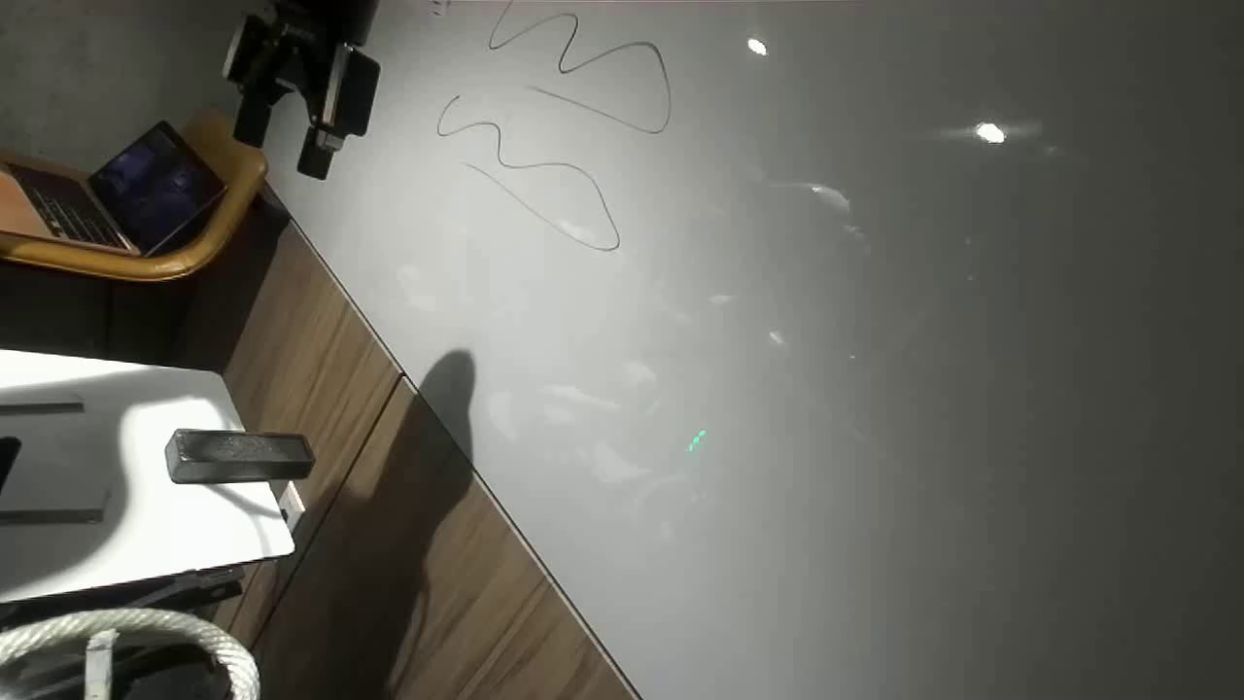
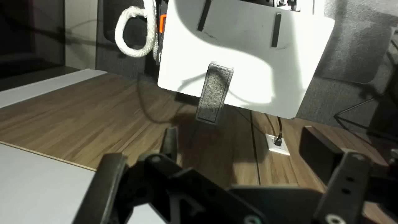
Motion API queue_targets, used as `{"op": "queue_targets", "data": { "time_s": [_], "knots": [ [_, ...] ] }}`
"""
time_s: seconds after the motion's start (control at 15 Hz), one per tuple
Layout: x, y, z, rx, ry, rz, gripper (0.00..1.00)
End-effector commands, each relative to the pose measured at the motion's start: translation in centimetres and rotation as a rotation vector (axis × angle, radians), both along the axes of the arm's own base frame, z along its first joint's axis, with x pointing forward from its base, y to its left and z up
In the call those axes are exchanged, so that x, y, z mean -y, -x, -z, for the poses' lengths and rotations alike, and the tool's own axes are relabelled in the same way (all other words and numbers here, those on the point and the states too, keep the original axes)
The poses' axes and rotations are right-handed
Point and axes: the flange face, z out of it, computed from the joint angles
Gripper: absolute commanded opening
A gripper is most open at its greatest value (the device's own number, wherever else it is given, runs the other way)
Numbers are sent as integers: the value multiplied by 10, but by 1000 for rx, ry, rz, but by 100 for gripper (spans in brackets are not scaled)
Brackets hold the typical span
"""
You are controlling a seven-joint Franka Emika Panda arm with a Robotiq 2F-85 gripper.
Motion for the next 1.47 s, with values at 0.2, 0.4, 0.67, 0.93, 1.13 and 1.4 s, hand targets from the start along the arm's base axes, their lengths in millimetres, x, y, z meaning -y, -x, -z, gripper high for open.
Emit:
{"op": "queue_targets", "data": {
  "time_s": [0.2,0.4,0.67,0.93,1.13,1.4],
  "knots": [
    [0,0,-2,1,0,0,100],
    [0,0,-2,1,0,0,100],
    [0,0,-2,1,0,0,100],
    [0,-5,-1,16,-18,9,100],
    [6,-16,8,93,-139,99,100],
    [18,-28,40,189,-213,220,100]
  ]
}}
